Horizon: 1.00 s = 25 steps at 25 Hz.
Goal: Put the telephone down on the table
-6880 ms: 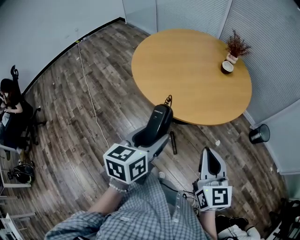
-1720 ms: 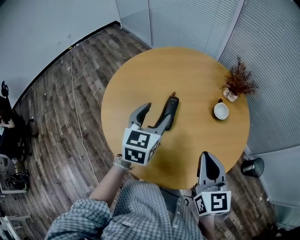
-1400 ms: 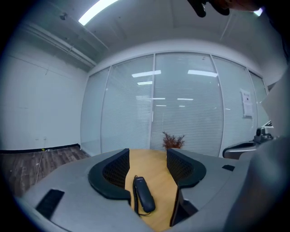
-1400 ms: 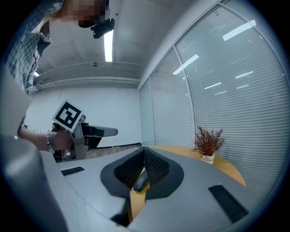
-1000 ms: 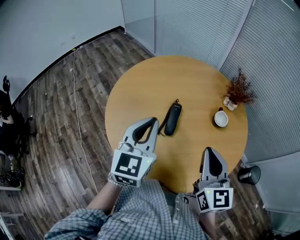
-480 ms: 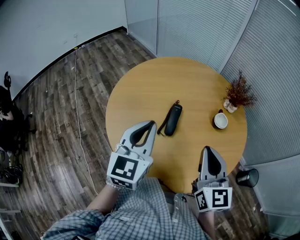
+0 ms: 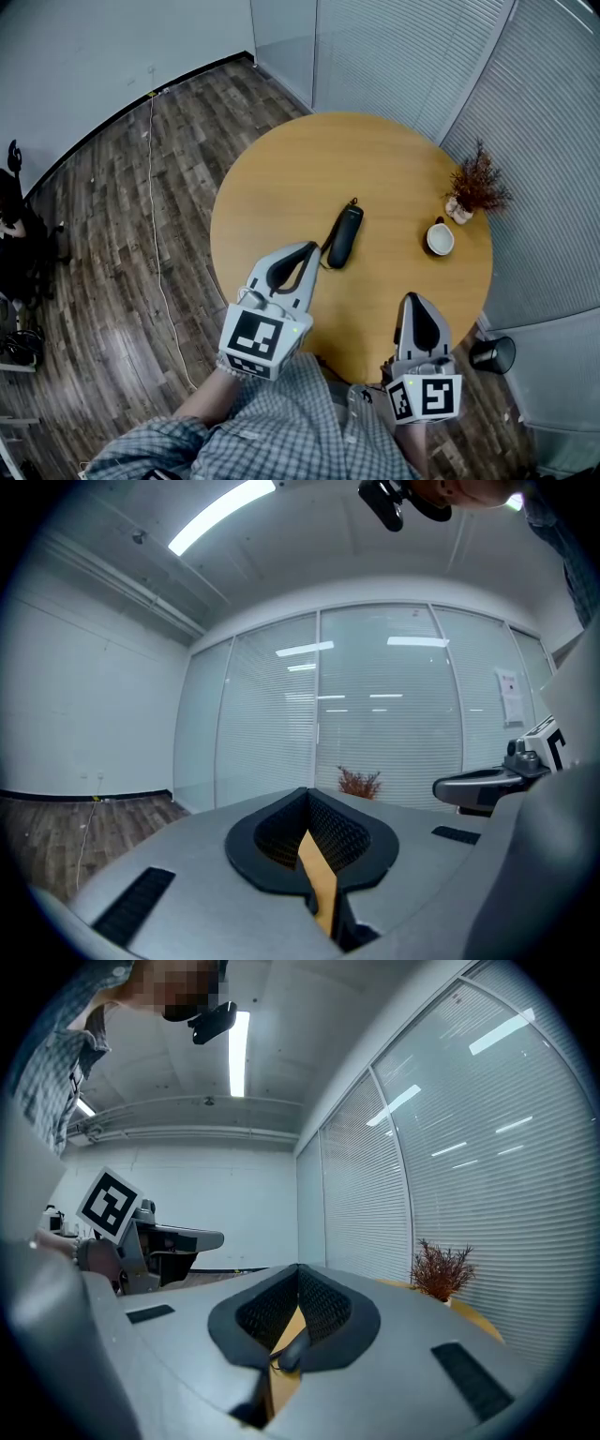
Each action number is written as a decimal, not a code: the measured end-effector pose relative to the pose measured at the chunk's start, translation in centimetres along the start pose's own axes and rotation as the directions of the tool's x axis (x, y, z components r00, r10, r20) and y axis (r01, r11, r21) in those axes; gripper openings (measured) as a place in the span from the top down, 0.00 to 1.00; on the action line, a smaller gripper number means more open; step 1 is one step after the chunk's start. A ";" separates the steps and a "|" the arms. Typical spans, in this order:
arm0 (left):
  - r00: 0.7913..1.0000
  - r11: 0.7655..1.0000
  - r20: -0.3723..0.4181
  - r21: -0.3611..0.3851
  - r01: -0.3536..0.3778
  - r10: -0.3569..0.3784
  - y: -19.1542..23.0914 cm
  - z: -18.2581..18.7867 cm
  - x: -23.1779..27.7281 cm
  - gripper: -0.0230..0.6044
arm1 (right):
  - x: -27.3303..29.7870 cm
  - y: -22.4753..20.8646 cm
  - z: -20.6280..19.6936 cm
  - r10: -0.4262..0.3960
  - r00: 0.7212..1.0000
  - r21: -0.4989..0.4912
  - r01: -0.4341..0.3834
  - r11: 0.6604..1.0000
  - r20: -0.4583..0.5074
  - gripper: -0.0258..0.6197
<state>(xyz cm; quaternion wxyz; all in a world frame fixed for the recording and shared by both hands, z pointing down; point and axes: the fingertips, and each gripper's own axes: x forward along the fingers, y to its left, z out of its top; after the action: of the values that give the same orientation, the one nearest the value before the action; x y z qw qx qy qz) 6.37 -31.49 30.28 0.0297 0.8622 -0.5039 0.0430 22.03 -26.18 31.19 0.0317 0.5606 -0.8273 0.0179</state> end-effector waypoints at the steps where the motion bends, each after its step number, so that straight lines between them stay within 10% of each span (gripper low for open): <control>1: 1.000 1.000 -0.003 0.000 0.002 -0.002 -0.1 -0.1 0.0 0.95 | -0.1 0.0 -0.1 0.000 1.000 -0.003 0.000 1.000 -0.005 0.95; 25: 0.997 0.998 -0.055 -0.027 0.056 -0.057 -1.5 -1.2 0.6 0.95 | -0.5 0.3 -0.5 -0.019 0.999 -0.040 0.018 0.999 -0.026 0.95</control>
<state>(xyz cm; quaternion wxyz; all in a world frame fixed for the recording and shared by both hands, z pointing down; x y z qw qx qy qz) 7.93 -31.21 31.49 0.0558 0.8740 -0.4790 0.0596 21.98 -25.55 31.65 0.0541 0.5671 -0.8218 0.0084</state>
